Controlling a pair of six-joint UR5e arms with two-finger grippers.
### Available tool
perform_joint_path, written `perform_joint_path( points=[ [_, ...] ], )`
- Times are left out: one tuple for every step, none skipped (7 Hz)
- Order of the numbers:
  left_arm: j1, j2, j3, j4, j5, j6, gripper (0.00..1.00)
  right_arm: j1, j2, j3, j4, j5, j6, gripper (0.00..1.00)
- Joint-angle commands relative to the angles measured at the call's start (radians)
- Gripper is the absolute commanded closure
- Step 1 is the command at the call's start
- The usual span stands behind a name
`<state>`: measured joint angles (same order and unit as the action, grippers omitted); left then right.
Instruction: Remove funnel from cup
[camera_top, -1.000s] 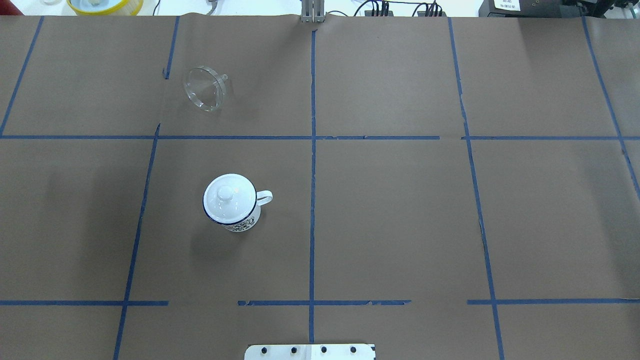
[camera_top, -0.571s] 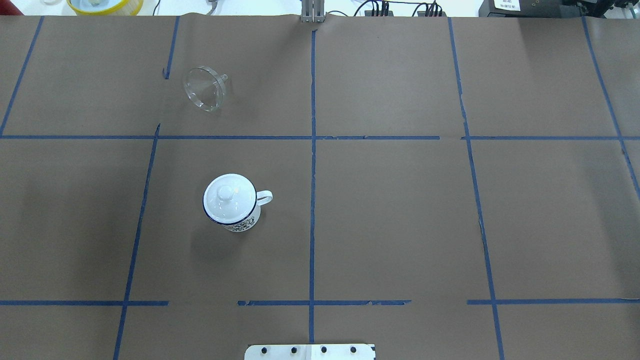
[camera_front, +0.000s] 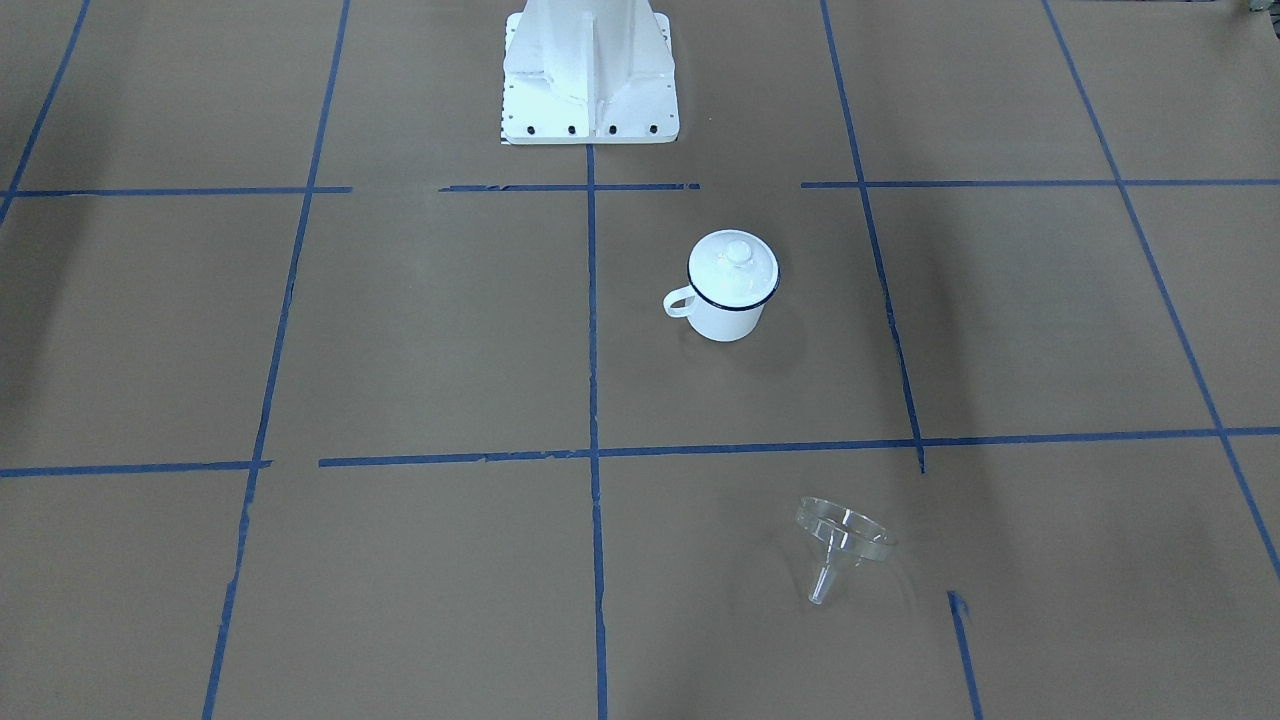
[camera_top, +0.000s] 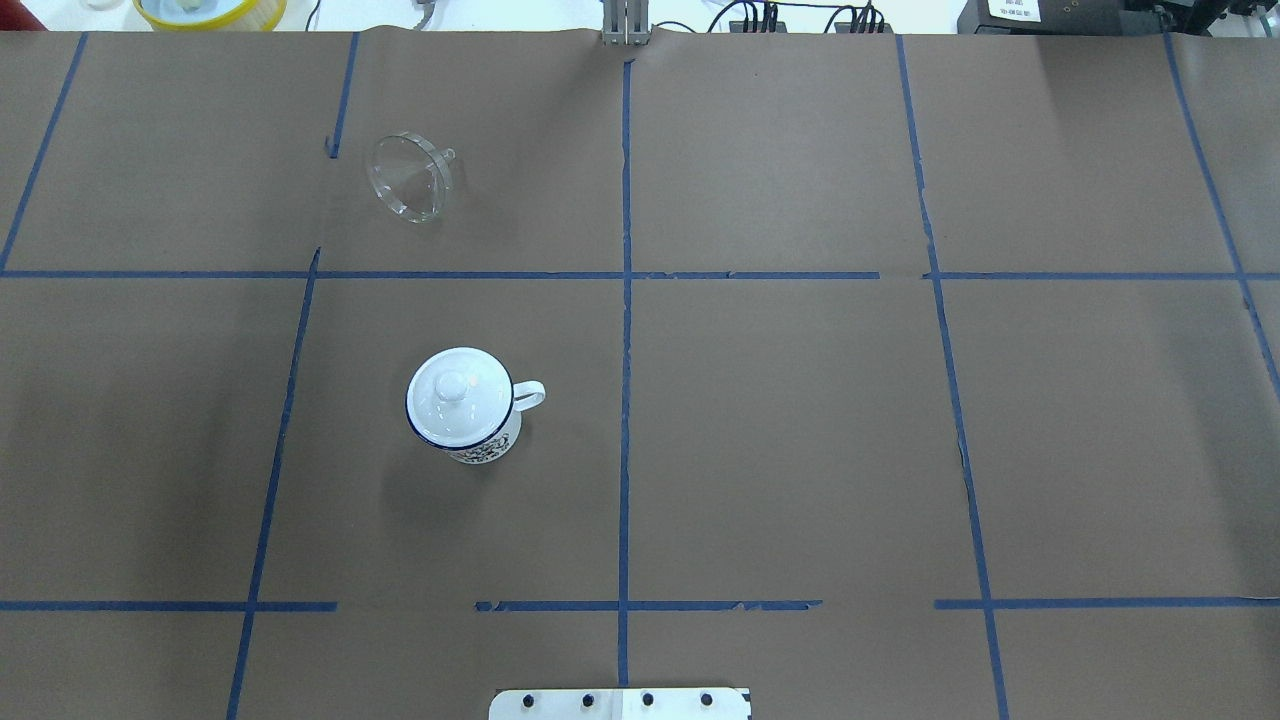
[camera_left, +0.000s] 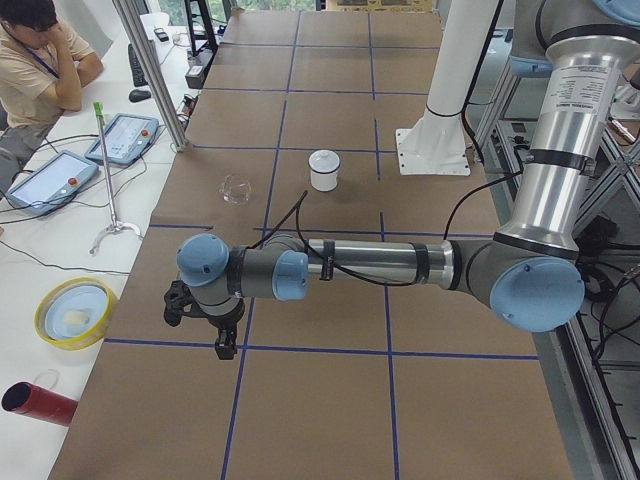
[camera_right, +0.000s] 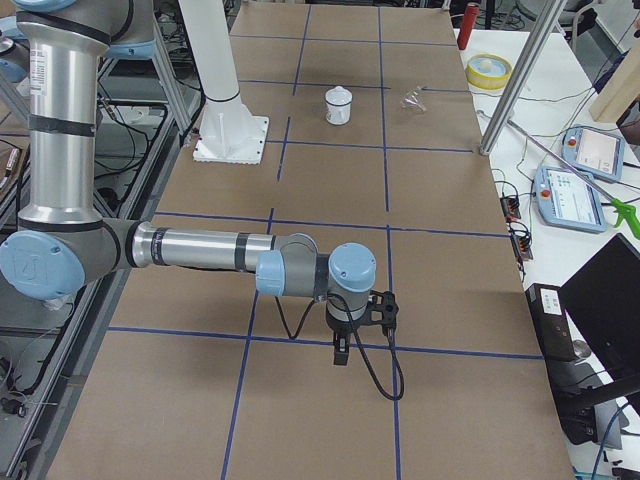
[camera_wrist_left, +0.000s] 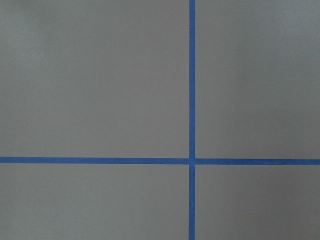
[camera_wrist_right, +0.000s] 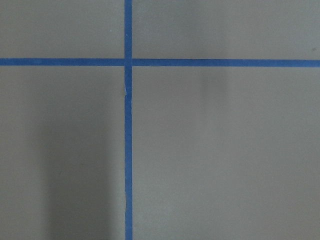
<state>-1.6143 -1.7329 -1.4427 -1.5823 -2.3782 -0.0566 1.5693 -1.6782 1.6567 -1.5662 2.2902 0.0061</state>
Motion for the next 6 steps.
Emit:
perform_joint_path(
  points=[
    [-0.002, 0.144, -0.153, 0.001, -0.003, -0.019, 0.0, 0.0, 0.0, 0.0, 0.0, 0.0, 0.0, 0.0],
    [-0.001, 0.165, -0.178, 0.001, -0.004, -0.02, 0.0, 0.0, 0.0, 0.0, 0.0, 0.0, 0.0, 0.0],
    [-0.001, 0.165, -0.177, 0.001, -0.006, -0.02, 0.0, 0.0, 0.0, 0.0, 0.0, 0.0, 0.0, 0.0],
    [-0.001, 0.162, -0.167, -0.002, -0.006, -0.017, 0.0, 0.0, 0.0, 0.0, 0.0, 0.0, 0.0, 0.0],
    [0.001, 0.162, -0.163, -0.001, -0.006, -0.017, 0.0, 0.0, 0.0, 0.0, 0.0, 0.0, 0.0, 0.0],
    [0.001, 0.158, -0.16, -0.001, -0.006, -0.017, 0.0, 0.0, 0.0, 0.0, 0.0, 0.0, 0.0, 0.0]
  ],
)
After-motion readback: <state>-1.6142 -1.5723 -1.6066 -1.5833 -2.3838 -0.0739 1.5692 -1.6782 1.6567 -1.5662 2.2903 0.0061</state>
